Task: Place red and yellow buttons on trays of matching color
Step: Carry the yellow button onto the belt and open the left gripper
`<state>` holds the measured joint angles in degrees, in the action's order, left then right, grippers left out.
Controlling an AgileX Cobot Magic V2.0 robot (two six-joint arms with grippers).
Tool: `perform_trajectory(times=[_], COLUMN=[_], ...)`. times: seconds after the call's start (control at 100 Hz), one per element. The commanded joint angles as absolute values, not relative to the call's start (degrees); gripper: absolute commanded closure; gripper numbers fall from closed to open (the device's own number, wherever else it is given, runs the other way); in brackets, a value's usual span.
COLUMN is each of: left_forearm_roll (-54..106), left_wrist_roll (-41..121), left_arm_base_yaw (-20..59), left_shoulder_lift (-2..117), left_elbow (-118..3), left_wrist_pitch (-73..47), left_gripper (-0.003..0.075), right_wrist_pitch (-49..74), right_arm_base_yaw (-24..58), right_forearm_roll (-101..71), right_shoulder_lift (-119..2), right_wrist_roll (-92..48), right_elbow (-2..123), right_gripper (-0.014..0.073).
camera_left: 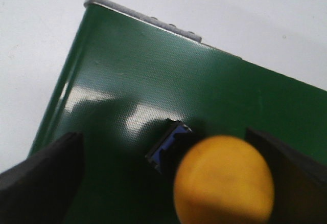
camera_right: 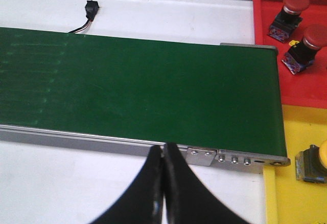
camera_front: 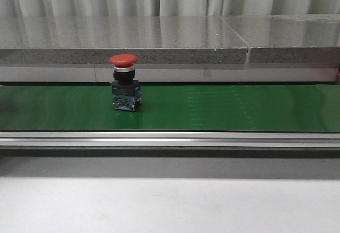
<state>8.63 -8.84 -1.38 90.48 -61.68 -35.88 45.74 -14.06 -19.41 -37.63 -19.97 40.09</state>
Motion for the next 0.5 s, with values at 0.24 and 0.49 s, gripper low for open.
perform_trajectory(times=[0.24, 0.49], left_forearm_roll=[8.93, 8.82], left_wrist_roll=[-6.41, -2.34], left_arm_base_yaw=[2.1, 6.02], left_shoulder_lift=[87.02, 78.41], left_elbow=[-72.28, -72.31], left_wrist_pitch=[-34.85, -32.79], left_gripper=[0.009, 0.0092], right_wrist_pitch=[43.02, 43.02], right_arm_base_yaw=[-14.03, -14.03], right_forearm_roll=[-20.06, -20.06], right_shoulder_lift=[-37.53, -37.53], right_wrist_roll=[-20.64, -20.64], right_elbow=[41.41, 41.41], right_gripper=[0.0662, 0.0662])
